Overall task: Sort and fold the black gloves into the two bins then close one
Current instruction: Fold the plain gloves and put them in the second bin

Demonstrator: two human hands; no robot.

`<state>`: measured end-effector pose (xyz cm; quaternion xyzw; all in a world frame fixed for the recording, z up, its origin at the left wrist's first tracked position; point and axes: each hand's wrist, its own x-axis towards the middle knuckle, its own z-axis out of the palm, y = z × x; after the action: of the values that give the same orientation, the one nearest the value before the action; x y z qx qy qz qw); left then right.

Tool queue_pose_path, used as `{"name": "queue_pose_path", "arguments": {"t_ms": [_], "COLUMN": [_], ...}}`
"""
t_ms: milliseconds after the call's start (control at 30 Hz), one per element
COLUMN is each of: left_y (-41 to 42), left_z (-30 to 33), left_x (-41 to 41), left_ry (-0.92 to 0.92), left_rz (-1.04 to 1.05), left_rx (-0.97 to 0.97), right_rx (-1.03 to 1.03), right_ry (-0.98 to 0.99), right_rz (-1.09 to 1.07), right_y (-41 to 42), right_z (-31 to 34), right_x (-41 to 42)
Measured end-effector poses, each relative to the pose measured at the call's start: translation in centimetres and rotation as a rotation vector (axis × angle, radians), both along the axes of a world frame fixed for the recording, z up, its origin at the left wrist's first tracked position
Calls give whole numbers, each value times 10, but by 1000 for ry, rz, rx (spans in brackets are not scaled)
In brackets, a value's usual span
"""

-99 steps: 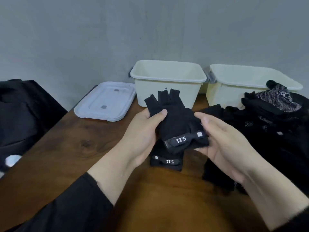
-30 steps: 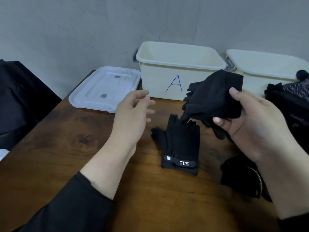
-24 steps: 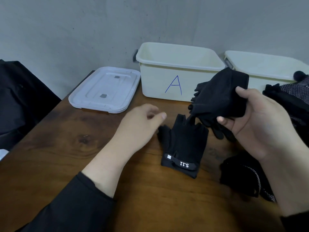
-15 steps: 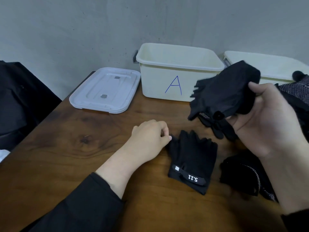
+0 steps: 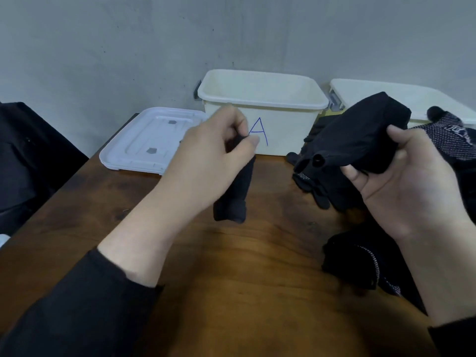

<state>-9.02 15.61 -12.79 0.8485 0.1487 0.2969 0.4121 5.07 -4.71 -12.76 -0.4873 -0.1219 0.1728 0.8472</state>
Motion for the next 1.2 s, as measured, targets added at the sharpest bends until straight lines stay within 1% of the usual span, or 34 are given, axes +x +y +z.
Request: {"name": "queue_pose_path", "arguments": {"t_ms": [67, 100, 133, 233, 267, 367, 400, 467, 667, 733, 800, 867, 933, 1033, 1133, 1200], "left_y": [-2, -1, 3, 18, 23, 33, 34, 34, 30, 30, 33, 39, 44, 49, 50, 51], "left_z": [1, -5, -13, -38, -48, -79, -85, -90, -94, -93, -89, -84, -81, -82, -84, -83], "left_x": [11, 14, 13, -2, -6, -10, -9, -6, -8, -10, -11, -12, -13, -12, -12, -13], "left_ry": [297, 409, 465, 395, 410, 612, 675, 717, 668, 617, 497, 348, 269, 236, 242, 245], "left_rz": [-140, -199, -220, -166, -167, -172, -165, -171, -308, -307, -235, -95, 36, 125, 163, 172], "left_rx": [138, 189, 218, 216, 247, 416, 428, 402, 373, 332, 237, 155, 81, -12, -45, -62], "right_rx": [-10, -22, -36, -98, -132, -257, -285, -325, -417, -481, -577, -730, -861, -985, -1021, -1039], "right_ry": [0, -1, -6, -46, -72, -156, -177, -227, -325, -370, -460, -646, -841, -1004, -1100, -1224], "right_rz": [-8, -14, -22, -60, -60, -4, 11, 50, 109, 105, 88, 41, 7, -11, -44, -46], "right_y": [-2, -3, -4, -10, -12, -12, -9, -3, 15, 21, 29, 36, 47, 66, 79, 80], "right_z": [1, 1, 1, -4, -6, -11, -11, -9, -1, 2, 5, 10, 17, 25, 23, 7], "right_x": [0, -1, -1, 0, 1, 0, -2, -4, -5, -5, -5, -4, -4, -4, -9, -19]}}
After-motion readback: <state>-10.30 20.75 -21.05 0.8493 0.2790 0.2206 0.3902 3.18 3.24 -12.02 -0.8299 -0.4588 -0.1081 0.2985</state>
